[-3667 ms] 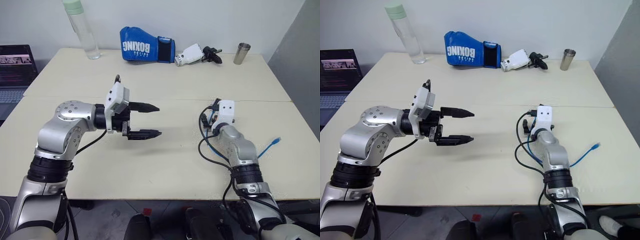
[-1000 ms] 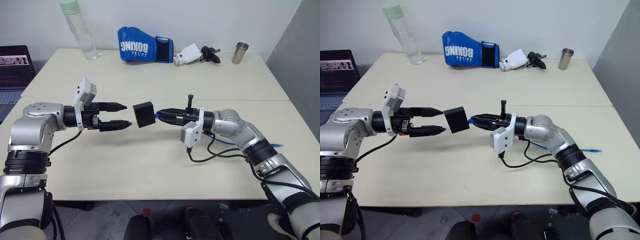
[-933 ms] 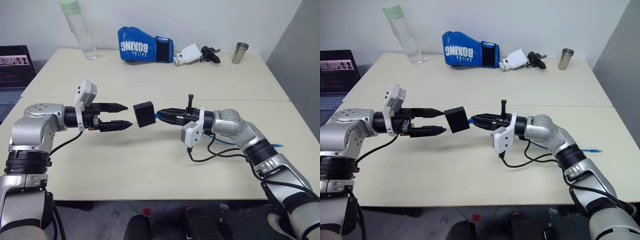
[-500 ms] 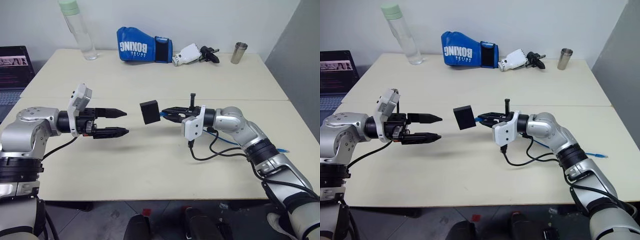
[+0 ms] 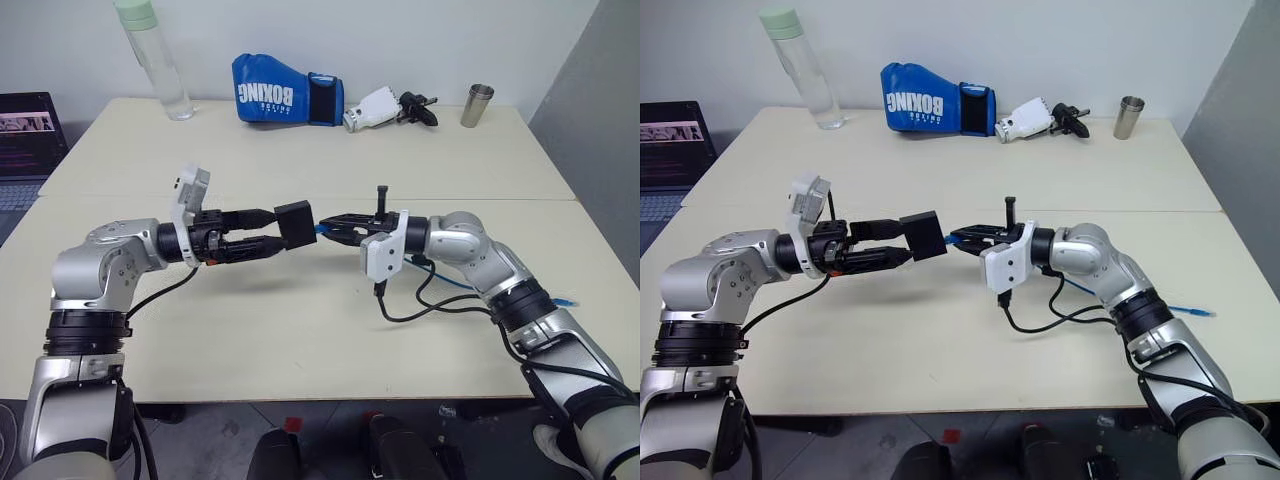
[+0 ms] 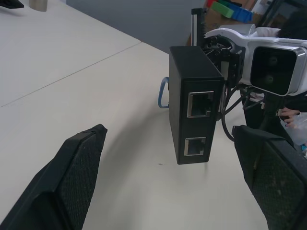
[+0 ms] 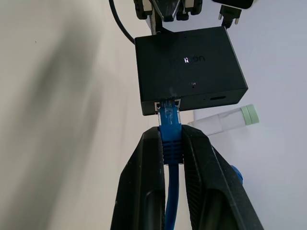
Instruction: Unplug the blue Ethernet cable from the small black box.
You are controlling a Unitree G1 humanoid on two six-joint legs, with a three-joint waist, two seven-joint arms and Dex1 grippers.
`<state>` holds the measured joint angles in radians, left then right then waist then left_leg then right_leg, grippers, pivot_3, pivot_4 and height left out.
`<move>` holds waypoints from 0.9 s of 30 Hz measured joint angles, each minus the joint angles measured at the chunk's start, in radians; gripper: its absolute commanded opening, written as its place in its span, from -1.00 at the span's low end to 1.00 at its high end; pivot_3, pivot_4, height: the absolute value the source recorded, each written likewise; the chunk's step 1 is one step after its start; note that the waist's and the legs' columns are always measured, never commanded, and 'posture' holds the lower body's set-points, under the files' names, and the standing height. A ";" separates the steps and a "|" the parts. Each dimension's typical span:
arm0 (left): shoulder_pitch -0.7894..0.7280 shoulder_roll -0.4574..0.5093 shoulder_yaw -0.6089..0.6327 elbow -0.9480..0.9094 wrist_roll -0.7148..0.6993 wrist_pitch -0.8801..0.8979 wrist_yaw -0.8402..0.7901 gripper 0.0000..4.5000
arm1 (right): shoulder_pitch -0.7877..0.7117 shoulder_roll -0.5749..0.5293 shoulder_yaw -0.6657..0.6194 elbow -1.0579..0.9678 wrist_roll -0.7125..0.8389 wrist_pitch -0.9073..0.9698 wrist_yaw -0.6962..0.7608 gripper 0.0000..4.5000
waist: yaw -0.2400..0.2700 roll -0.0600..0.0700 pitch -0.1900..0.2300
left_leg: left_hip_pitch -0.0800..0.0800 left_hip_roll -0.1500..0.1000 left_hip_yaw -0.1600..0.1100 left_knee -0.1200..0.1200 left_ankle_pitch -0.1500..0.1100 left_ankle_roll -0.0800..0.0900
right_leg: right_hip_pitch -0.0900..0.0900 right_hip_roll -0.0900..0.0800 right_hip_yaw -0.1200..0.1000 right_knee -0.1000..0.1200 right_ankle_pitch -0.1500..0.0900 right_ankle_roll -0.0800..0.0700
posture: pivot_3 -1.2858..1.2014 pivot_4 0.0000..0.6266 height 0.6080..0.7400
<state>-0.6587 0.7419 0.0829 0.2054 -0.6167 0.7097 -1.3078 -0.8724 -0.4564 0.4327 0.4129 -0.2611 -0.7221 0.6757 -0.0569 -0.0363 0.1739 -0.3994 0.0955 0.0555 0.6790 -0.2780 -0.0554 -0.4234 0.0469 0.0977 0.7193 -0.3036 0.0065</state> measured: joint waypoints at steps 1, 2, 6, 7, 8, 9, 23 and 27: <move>-0.008 -0.009 -0.004 0.000 0.003 0.000 0.007 1.00 | 0.001 0.000 0.000 -0.002 0.000 0.002 0.000 -0.90 | 0.000 0.000 0.000 | 0.000 0.000 0.000 0.000 0.000 0.000 | 0.000 0.000 0.000 0.000 0.000 0.000 | 0.03 -0.52 1.00; -0.013 -0.018 -0.007 0.001 0.005 0.000 0.010 1.00 | 0.001 0.001 0.000 -0.003 0.000 0.003 0.000 -0.90 | 0.000 0.000 0.000 | 0.000 0.000 0.000 0.000 0.000 0.000 | 0.000 0.000 0.000 0.000 0.000 0.000 | 0.03 -0.52 1.00; -0.024 -0.037 -0.018 0.002 0.006 0.001 0.018 0.83 | 0.001 0.006 0.000 -0.016 0.000 0.008 0.001 -0.90 | 0.000 0.000 0.000 | 0.000 0.000 0.000 0.000 0.000 0.000 | 0.000 0.000 0.000 0.000 0.000 0.000 | 0.03 -0.52 1.00; -0.025 -0.037 -0.018 0.002 0.006 0.001 0.019 0.81 | 0.001 0.006 0.000 -0.016 0.000 0.010 0.001 -0.90 | 0.000 0.000 0.000 | 0.000 0.000 0.000 0.000 0.000 0.000 | 0.000 0.000 0.000 0.000 0.000 0.000 | 0.03 -0.52 1.00; -0.025 -0.037 -0.018 0.002 0.006 0.001 0.020 0.75 | 0.002 0.006 0.000 -0.016 0.000 0.011 0.001 -0.90 | 0.000 0.000 0.000 | 0.000 0.000 0.000 0.000 0.000 0.000 | 0.000 0.000 0.000 0.000 0.000 0.000 | 0.03 -0.52 1.00; -0.025 -0.037 -0.018 0.002 0.006 0.002 0.020 0.63 | 0.002 0.006 -0.001 -0.016 0.000 0.012 0.001 -0.90 | 0.000 0.000 0.000 | 0.000 0.000 0.000 0.000 0.000 0.000 | 0.000 0.000 0.000 0.000 0.000 0.000 | 0.03 -0.52 1.00; -0.042 -0.062 -0.033 -0.010 -0.002 0.049 0.052 -0.59 | 0.013 0.000 -0.011 -0.016 -0.031 0.018 -0.008 -0.90 | 0.000 0.000 0.000 | 0.000 0.000 0.000 0.000 0.000 0.000 | 0.000 0.000 0.000 0.000 0.000 0.000 | 0.03 -0.52 1.00; -0.042 -0.063 -0.036 -0.012 -0.001 0.052 0.059 -0.65 | 0.020 0.004 -0.013 -0.016 -0.042 0.023 -0.016 -0.90 | 0.000 0.000 0.000 | 0.000 0.000 0.000 0.000 0.000 0.000 | 0.000 0.000 0.000 0.000 0.000 0.000 | 0.03 -0.52 1.00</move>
<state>-0.7009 0.6794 0.0467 0.1935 -0.6173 0.7618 -1.2492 -0.8520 -0.4527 0.4198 0.3966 -0.3030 -0.6986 0.6602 -0.0568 -0.0363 0.1739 -0.3993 0.0954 0.0554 0.6792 -0.2779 -0.0556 -0.4230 0.0469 0.0979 0.7193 -0.3036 0.0065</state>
